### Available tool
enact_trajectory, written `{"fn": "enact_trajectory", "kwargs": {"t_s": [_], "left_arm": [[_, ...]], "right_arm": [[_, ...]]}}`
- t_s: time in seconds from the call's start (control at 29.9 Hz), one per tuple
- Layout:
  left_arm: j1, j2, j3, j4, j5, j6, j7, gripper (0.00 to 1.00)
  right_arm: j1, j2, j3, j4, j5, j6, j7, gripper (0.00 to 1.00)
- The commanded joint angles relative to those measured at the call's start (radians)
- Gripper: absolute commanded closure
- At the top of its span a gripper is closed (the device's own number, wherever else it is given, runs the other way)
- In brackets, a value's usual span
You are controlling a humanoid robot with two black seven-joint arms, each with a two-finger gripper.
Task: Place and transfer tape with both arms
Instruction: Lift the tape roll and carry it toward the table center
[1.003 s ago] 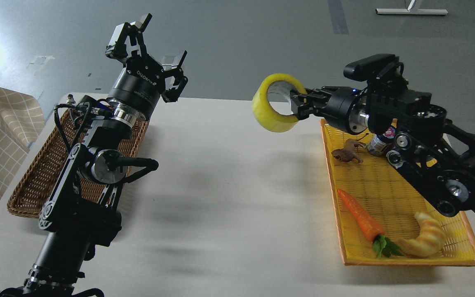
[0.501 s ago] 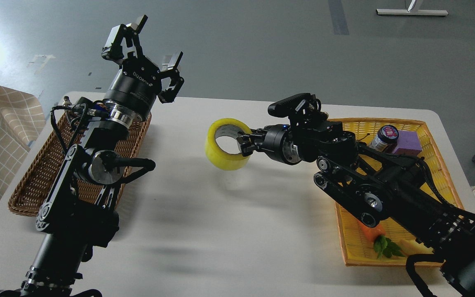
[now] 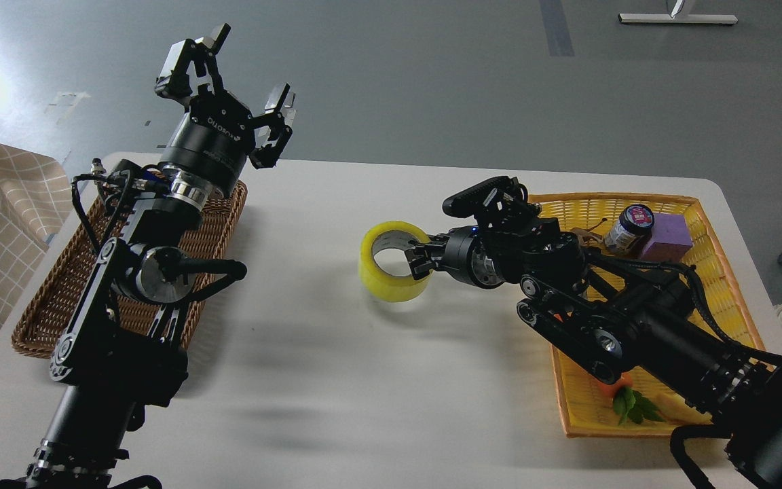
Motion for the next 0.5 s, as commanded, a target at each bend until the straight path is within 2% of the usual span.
{"fn": "enact_trajectory", "kwargs": {"t_s": [0.0, 0.3, 0.4, 0.43, 0.47], "left_arm": [[0.002, 0.001, -0.002, 0.000, 0.000, 0.000, 0.000, 0.02], [0.005, 0.004, -0.007, 0.000, -0.001, 0.000, 0.000, 0.02], [0.005, 0.004, -0.007, 0.000, -0.001, 0.000, 0.000, 0.02], [0.005, 0.004, -0.007, 0.000, -0.001, 0.000, 0.000, 0.02], [0.005, 0.006, -0.007, 0.000, -0.001, 0.000, 0.000, 0.02]], "right_arm": [[-0.003, 0.000, 0.003, 0.000, 0.003, 0.000, 0.000, 0.97], [-0.027, 0.000, 0.006, 0.009, 0.008, 0.000, 0.000, 0.94], [-0.035, 0.000, 0.010, 0.011, 0.011, 0.000, 0.000, 0.87], [-0.037, 0.000, 0.018, 0.011, 0.012, 0.000, 0.004, 0.83], [-0.037, 0.000, 0.023, 0.011, 0.014, 0.000, 0.009, 0.74]]}}
